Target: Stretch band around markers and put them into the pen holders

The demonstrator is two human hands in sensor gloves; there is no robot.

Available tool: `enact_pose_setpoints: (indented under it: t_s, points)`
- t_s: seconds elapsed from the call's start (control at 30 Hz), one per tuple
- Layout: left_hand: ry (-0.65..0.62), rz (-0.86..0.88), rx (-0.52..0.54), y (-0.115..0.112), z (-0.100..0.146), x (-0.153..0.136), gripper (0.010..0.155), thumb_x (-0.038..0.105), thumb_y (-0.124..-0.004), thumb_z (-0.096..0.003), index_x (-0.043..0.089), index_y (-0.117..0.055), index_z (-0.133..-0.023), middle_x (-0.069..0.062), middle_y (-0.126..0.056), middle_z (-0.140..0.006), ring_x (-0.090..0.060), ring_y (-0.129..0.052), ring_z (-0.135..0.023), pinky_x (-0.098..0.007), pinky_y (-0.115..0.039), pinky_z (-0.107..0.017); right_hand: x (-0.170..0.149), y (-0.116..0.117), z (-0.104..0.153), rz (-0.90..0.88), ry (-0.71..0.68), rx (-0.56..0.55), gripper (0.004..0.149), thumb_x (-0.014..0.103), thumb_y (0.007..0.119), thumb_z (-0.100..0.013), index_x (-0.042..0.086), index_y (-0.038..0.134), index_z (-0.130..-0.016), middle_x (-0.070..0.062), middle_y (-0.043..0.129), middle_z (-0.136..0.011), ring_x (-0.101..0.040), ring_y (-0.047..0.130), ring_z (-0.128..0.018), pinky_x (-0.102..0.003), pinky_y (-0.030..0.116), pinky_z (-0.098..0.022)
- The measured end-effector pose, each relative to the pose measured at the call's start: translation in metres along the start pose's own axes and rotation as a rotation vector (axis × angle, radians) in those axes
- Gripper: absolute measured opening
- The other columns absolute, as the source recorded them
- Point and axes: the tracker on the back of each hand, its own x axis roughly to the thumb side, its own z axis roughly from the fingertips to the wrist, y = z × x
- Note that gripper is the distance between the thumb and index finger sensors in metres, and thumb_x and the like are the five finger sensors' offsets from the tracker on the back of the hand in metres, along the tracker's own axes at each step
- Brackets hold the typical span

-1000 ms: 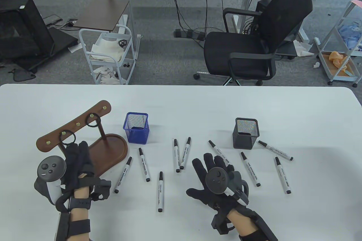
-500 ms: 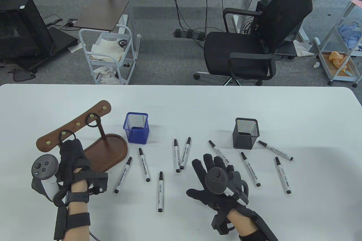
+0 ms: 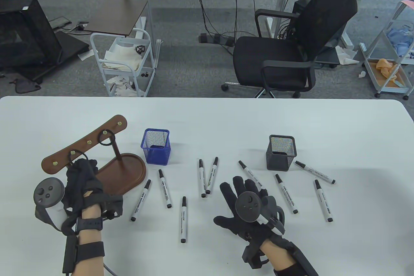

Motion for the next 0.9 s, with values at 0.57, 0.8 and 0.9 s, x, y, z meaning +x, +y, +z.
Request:
enact_pose_setpoints:
  t_s: [0.57, 0.8, 0.9]
  points:
    - [-0.100, -0.045, -0.008, -0.001, 0.008, 0.023, 0.046, 0.036, -0.056, -0.0634, 0.006, -0.052, -0.098, -0.016, -0.078, -0.103, -0.041, -0.082, -0.096, -0.063, -0.068, -0.069, 0.000, 0.000, 0.000, 0.000, 0.007, 0.011, 0.091, 0.067, 0.082, -0.037, 0.042, 0.034, -0.111, -0.001, 0.018, -0.130, -0.042, 0.016, -0.118, -0.075, 0.023, -0.077]
    - [-0.146, -0.071, 0.014, 0.000, 0.012, 0.032, 0.045, 0.036, -0.056, -0.0635, 0.007, -0.051, -0.098, -0.016, -0.077, -0.103, -0.041, -0.081, -0.096, -0.063, -0.067, -0.070, 0.000, 0.000, 0.000, 0.001, 0.008, 0.015, 0.091, 0.067, 0.082, -0.037, 0.042, 0.034, -0.111, -0.002, 0.018, -0.130, -0.042, 0.016, -0.118, -0.075, 0.024, -0.077]
    - [-0.158, -0.086, 0.029, 0.002, 0.012, 0.033, 0.045, 0.036, -0.056, -0.0636, 0.007, -0.052, -0.098, -0.016, -0.077, -0.103, -0.041, -0.081, -0.096, -0.063, -0.067, -0.070, 0.000, -0.001, 0.000, 0.000, 0.008, 0.016, 0.091, 0.067, 0.082, -0.038, 0.042, 0.034, -0.111, -0.003, 0.018, -0.130, -0.042, 0.016, -0.118, -0.075, 0.024, -0.077]
